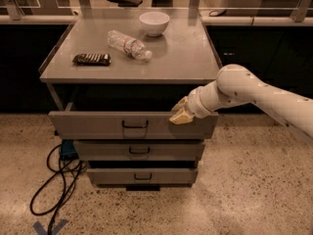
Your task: Open top drawer
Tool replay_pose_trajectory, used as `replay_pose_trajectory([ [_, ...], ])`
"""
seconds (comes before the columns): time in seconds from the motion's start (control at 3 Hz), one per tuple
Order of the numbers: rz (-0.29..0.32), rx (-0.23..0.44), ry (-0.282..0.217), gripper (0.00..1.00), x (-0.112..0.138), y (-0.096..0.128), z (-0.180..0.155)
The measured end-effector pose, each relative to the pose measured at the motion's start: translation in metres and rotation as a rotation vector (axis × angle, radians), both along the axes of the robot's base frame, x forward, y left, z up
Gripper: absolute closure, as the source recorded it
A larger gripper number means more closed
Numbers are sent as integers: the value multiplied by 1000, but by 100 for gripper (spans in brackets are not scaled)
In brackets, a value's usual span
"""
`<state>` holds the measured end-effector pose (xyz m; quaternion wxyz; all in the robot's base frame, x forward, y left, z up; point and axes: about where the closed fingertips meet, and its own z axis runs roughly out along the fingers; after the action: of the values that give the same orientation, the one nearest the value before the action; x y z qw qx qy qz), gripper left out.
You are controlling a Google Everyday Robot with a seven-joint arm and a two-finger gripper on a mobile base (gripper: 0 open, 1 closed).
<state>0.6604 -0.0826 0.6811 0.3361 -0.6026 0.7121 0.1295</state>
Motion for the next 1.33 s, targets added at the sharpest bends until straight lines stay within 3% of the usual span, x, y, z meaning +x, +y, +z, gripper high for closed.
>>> replay_pose_trajectory([
  [0.33,9,-7,-24,100,-29,-6,-7],
  [1.33,4,-8,-43,100,-51,-10,-5],
])
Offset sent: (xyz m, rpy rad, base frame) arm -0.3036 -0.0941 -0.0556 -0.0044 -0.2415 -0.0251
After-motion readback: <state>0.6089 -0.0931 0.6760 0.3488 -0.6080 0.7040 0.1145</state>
